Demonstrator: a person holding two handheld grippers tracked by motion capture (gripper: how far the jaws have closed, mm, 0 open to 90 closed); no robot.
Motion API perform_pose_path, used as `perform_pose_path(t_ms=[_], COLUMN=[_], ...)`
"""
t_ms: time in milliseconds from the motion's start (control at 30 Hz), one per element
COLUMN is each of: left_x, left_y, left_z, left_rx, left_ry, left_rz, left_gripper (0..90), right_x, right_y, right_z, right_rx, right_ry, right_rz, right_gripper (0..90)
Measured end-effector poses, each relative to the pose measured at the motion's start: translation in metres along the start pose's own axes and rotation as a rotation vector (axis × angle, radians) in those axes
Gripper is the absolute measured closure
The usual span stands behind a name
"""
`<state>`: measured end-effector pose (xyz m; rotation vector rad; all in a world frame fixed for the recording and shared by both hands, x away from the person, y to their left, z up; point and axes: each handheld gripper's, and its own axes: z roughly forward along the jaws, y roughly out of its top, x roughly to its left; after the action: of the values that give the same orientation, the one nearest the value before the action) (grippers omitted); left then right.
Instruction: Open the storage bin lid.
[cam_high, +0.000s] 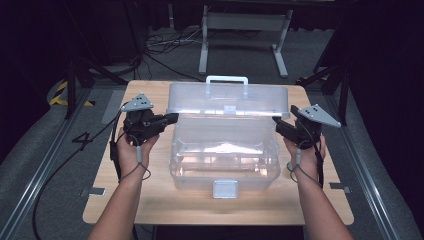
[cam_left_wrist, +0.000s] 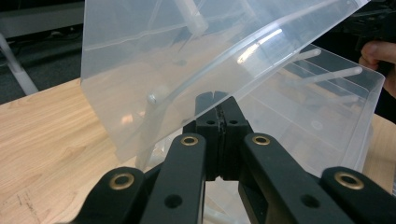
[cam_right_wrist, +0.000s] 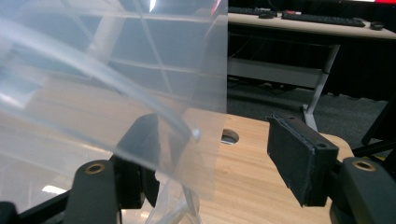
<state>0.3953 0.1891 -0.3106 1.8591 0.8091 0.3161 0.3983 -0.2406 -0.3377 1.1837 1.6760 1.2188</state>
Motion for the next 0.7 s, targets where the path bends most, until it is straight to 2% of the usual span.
perform_pose_path(t_ms=[200,333,567,700], left_x=[-0.001,-0.001,0.000,0.000], left_y=[0.000,0.000,-0.001,-0.001], left_z=[0.000,0.000,0.001,0.001], left_rx=[0.001,0.001,0.003,0.003], left_ry=[0.002,0.002,-0.003,-0.006], left_rz=[0.000,-0.001,-0.004,-0.006], left_gripper=[89.4,89.4,89.4,89.3], right_x=[0.004,0.011,0.012,0.013], right_y=[0.002,0.004,0.005,0.007], right_z=[-0.001,-0.003,-0.002,-0.004], right_rx=[-0.036,-0.077,-0.074,-0.089], right_ry=[-0.017,-0.071,-0.059,-0.072], right_rz=[-0.001,-0.025,0.011,0.006], right_gripper=[40.0,46.4,54.5,55.5])
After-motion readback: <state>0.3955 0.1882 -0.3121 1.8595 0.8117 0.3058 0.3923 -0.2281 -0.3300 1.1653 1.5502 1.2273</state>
